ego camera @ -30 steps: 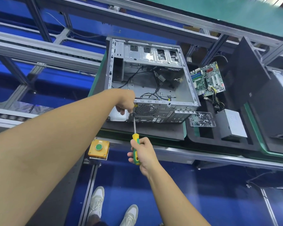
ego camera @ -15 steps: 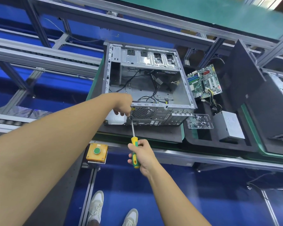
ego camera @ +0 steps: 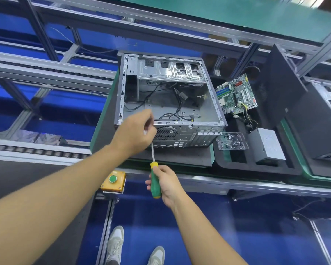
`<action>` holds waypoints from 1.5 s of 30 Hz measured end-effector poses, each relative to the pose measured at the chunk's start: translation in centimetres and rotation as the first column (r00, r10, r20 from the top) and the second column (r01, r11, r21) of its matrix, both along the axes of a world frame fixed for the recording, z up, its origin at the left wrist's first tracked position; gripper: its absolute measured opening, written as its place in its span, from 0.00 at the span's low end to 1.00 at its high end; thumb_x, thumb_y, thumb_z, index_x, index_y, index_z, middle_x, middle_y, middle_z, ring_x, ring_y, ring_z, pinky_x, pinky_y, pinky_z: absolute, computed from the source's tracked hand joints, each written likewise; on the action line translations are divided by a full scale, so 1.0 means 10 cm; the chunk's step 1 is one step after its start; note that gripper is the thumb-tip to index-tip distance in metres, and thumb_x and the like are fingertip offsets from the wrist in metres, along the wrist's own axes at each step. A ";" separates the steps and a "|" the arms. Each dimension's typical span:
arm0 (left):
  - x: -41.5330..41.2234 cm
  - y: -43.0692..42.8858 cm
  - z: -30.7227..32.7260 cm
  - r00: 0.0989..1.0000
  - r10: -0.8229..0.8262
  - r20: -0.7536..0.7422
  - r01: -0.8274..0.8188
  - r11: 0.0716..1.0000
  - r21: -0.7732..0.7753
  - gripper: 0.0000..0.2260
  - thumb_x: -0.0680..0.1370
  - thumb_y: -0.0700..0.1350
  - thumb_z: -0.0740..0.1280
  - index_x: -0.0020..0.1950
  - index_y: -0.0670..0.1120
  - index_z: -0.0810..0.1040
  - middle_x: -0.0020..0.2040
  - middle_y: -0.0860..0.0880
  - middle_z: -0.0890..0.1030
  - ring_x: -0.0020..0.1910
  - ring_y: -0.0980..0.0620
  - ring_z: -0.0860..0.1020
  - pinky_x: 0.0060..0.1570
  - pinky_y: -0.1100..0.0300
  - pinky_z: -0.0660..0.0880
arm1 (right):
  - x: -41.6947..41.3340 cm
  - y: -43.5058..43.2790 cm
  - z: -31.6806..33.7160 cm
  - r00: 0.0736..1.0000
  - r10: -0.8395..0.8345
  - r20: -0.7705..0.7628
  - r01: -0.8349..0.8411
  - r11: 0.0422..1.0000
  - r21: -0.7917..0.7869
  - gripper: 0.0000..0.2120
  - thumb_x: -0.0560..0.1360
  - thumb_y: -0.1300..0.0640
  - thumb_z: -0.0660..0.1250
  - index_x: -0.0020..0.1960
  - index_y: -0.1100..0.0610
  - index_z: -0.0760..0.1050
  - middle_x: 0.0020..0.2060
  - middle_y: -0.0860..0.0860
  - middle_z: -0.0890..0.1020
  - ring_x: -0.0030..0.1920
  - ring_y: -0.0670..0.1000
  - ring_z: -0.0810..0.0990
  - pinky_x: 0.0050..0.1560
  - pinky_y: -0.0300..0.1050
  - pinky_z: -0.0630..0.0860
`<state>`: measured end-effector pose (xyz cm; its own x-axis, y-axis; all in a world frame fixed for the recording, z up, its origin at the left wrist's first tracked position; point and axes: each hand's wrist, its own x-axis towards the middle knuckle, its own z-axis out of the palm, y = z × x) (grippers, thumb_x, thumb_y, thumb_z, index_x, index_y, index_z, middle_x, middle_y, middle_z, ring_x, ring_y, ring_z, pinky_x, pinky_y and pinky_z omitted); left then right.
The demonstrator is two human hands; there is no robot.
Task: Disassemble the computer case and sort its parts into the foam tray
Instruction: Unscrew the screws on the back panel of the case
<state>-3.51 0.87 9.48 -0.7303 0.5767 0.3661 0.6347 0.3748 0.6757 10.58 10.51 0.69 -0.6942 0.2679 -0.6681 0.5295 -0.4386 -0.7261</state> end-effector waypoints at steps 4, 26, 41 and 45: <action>0.43 -0.01 -0.54 0.727 0.363 0.582 -0.391 0.917 -0.084 0.06 0.77 0.46 0.62 0.41 0.48 0.76 0.37 0.49 0.80 0.38 0.53 0.78 0.40 0.59 0.74 | -0.02 0.00 -0.02 1.000 -0.003 -0.007 0.003 0.999 0.048 0.08 0.80 0.57 0.68 0.56 0.57 0.71 0.45 0.58 0.80 0.34 0.52 0.83 0.37 0.47 0.82; 0.28 0.47 -0.89 0.221 0.105 0.970 -0.596 0.802 0.049 0.07 0.81 0.39 0.62 0.46 0.42 0.79 0.39 0.46 0.81 0.36 0.52 0.79 0.37 0.60 0.78 | 0.04 0.17 0.01 0.989 0.140 0.054 -0.148 0.968 0.201 0.08 0.77 0.54 0.66 0.55 0.52 0.70 0.43 0.53 0.80 0.33 0.48 0.79 0.34 0.44 0.80; 1.07 2.19 -0.75 0.374 -0.040 0.926 0.063 0.998 0.017 0.07 0.81 0.41 0.66 0.51 0.40 0.82 0.45 0.43 0.85 0.36 0.54 0.82 0.39 0.62 0.79 | 1.11 1.88 0.21 0.956 -0.264 0.125 0.199 0.902 0.384 0.07 0.79 0.55 0.63 0.55 0.56 0.73 0.34 0.53 0.75 0.29 0.49 0.73 0.29 0.43 0.73; 0.98 2.88 -0.64 0.196 0.033 0.980 -0.122 0.992 -0.009 0.09 0.82 0.38 0.64 0.60 0.36 0.77 0.51 0.41 0.83 0.40 0.50 0.81 0.37 0.62 0.79 | 1.30 2.20 0.34 0.937 -0.338 0.093 0.285 0.888 0.360 0.07 0.80 0.53 0.63 0.55 0.55 0.73 0.31 0.53 0.76 0.30 0.51 0.74 0.31 0.44 0.71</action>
<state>6.26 29.71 3.07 -0.5700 0.5054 -0.6479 -0.5787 0.3128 0.7532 23.55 32.55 4.09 -0.4374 0.6802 -0.5883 0.5196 -0.3428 -0.7826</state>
